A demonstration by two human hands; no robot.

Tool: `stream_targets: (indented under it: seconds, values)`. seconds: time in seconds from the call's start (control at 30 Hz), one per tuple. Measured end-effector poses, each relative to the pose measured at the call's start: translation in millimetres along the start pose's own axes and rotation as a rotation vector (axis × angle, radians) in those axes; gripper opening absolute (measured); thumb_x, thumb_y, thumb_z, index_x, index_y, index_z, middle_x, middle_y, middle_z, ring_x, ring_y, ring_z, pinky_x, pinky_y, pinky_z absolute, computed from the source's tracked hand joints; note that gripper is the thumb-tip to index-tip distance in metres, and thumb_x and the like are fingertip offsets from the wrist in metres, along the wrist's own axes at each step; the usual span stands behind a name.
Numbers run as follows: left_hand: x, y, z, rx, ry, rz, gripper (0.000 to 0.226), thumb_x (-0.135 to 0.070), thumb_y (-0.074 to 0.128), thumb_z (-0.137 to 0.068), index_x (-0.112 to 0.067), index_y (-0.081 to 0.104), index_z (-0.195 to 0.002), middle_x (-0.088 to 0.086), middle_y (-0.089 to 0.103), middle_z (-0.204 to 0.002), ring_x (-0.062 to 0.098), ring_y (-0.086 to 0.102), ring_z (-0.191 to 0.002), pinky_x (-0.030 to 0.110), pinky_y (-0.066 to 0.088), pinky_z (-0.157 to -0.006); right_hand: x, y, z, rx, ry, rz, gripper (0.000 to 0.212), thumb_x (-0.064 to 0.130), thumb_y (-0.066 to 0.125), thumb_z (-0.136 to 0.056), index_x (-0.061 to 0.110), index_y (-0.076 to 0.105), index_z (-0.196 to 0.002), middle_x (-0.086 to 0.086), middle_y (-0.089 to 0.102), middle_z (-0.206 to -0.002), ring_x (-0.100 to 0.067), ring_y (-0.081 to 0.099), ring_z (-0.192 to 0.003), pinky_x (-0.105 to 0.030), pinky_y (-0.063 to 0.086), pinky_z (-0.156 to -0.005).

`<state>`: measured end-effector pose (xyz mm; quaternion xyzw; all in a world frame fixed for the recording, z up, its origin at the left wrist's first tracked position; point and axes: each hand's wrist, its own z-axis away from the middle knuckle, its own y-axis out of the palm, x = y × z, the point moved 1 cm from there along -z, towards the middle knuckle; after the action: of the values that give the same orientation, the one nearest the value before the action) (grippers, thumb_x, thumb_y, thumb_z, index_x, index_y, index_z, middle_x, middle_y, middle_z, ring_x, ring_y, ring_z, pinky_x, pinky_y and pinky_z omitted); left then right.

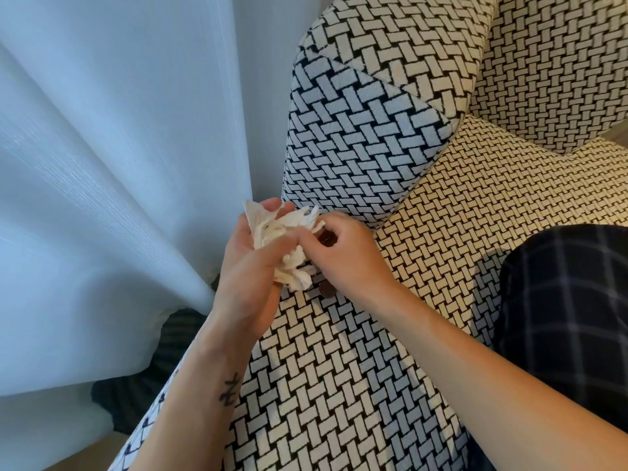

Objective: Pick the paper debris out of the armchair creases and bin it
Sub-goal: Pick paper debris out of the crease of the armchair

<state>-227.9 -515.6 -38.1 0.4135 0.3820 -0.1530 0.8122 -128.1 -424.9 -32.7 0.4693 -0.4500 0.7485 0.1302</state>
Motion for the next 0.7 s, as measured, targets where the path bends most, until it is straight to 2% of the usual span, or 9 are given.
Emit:
stream_targets:
  seconds: [0.1,0.2,0.3,0.37,0.47,0.53,0.6,0.63,0.7]
  values:
    - [0.0,-0.1,1.5,0.038,0.03,-0.009,0.059,0.025,0.04,-0.089,-0.012,0.052,-0.134,0.004,0.072,-0.122,0.021,0.071,-0.109,0.029,0.059,-0.081,1.4,-3.1,-2.2,-0.006,0.038,-0.085,0.024,0.038,0.07,-0.092,0.014,0.068,-0.087,-0.003,0.072,-0.084,-0.023,0.067,-0.078,-0.041,0.058,-0.072]
    - [-0.7,-2.8,-0.9,-0.019,0.042,0.014,0.062,0.026,0.038,-0.089,-0.014,0.051,-0.134,0.011,0.068,-0.128,0.028,0.069,-0.114,0.042,0.058,-0.092,-0.2,-6.2,-5.1,-0.008,0.017,-0.068,0.021,0.037,0.072,-0.091,0.018,0.065,-0.089,0.003,0.072,-0.085,-0.012,0.067,-0.079,-0.029,0.057,-0.074]
    - [-1.5,-7.2,-2.6,-0.113,0.06,0.001,0.062,0.024,0.038,-0.088,-0.018,0.053,-0.13,0.01,0.066,-0.129,0.027,0.069,-0.114,0.04,0.059,-0.087,-7.5,-8.2,-9.7,0.018,-0.009,-0.036,0.012,0.034,0.068,-0.095,0.024,0.067,-0.102,0.011,0.069,-0.096,0.0,0.064,-0.09,-0.02,0.054,-0.082]
    - [-1.7,-8.7,-2.8,-0.167,0.078,0.007,0.061,0.024,0.037,-0.089,-0.019,0.054,-0.128,0.005,0.066,-0.127,0.024,0.069,-0.113,0.035,0.059,-0.081,-10.2,-9.6,-13.0,0.063,-0.023,-0.005,0.017,0.028,0.063,-0.098,0.026,0.066,-0.115,0.014,0.068,-0.105,0.003,0.063,-0.099,-0.019,0.053,-0.09]
    - [-1.6,-10.4,-4.9,-0.244,0.1,0.042,0.059,0.023,0.036,-0.09,-0.019,0.055,-0.125,0.001,0.066,-0.121,0.019,0.071,-0.108,0.037,0.058,-0.091,-5.1,-13.5,-17.4,0.124,-0.07,0.092,0.029,0.019,0.056,-0.101,0.026,0.063,-0.128,0.014,0.068,-0.112,0.002,0.063,-0.104,-0.021,0.053,-0.093]
    - [-0.9,-11.4,-6.7,-0.277,0.105,0.068,0.058,0.023,0.035,-0.09,-0.019,0.056,-0.124,0.003,0.065,-0.122,0.019,0.07,-0.109,0.038,0.057,-0.096,0.3,-15.6,-20.3,0.124,-0.152,0.282,0.032,0.018,0.054,-0.102,0.027,0.06,-0.132,0.012,0.069,-0.105,-0.001,0.066,-0.089,-0.027,0.058,-0.082]
    - [-0.3,-12.0,-7.2,-0.3,0.104,0.072,0.058,0.023,0.035,-0.091,-0.019,0.055,-0.126,0.004,0.064,-0.125,0.02,0.068,-0.114,0.038,0.056,-0.097,6.6,-14.3,-24.3,0.107,-0.258,0.547,0.035,0.018,0.053,-0.102,0.029,0.057,-0.136,0.007,0.07,-0.087,-0.006,0.062,-0.064,-0.035,0.059,-0.065]
    - [-0.3,-11.6,-6.8,-0.307,0.102,0.071,0.059,0.023,0.035,-0.091,-0.019,0.055,-0.127,0.004,0.063,-0.127,0.02,0.068,-0.114,0.038,0.057,-0.096,9.5,-12.8,-27.0,0.102,-0.294,0.657,0.037,0.016,0.053,-0.102,0.028,0.055,-0.137,0.005,0.066,-0.077,-0.009,0.057,-0.058,-0.037,0.057,-0.06]
    - [0.1,-11.0,-5.9,-0.319,0.098,0.074,0.06,0.022,0.035,-0.091,-0.019,0.055,-0.129,0.003,0.064,-0.128,0.02,0.069,-0.113,0.04,0.057,-0.096,14.5,-8.2,-33.4,0.122,-0.338,0.839,0.041,0.008,0.051,-0.099,0.026,0.054,-0.135,0.006,0.052,-0.065,-0.015,0.053,-0.057,-0.035,0.047,-0.052]
